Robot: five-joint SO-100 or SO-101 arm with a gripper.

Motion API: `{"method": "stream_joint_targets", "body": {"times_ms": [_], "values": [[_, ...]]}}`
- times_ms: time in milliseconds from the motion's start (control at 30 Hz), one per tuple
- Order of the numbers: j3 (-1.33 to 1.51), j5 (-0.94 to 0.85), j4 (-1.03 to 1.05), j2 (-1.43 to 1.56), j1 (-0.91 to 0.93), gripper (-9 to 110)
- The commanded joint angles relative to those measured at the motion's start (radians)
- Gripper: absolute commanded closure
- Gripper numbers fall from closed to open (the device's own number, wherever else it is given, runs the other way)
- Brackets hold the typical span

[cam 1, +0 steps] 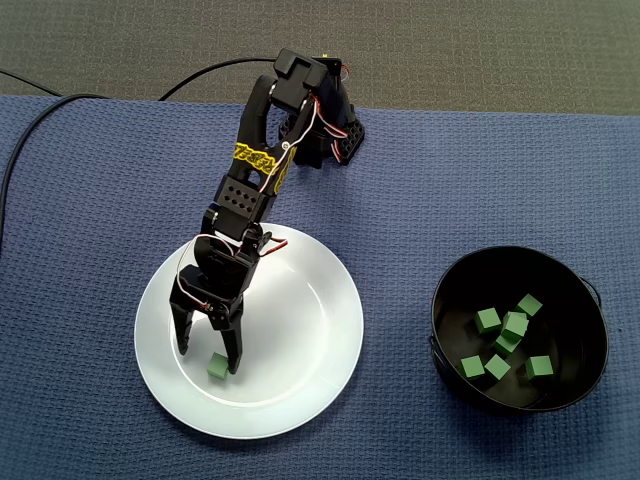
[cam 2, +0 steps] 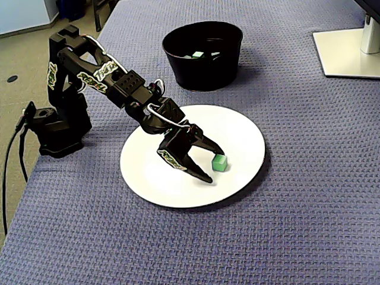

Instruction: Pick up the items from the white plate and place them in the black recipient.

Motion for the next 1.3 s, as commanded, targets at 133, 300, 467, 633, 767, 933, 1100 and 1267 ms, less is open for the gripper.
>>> {"method": "stream_joint_targets", "body": {"times_ms": [133,300,467,633,767,933,1100,1267], "values": [[0.017,0.043,-0.083,-0.017,-0.057,93],[0.028,0.077,-0.118,-0.020,-0.069,101],[0.002,0.288,-0.060,0.167,-0.060,102],[-0.472,1.015,0.563,0.549,-0.037,102],[-0.893,1.223,1.023,0.612,-0.265,102],[-1.269,1.315,1.328,0.376,-0.713,102],[-1.485,1.322,1.456,-0.002,-0.951,102],[-1.522,1.243,1.439,-0.316,-1.063,102]]}}
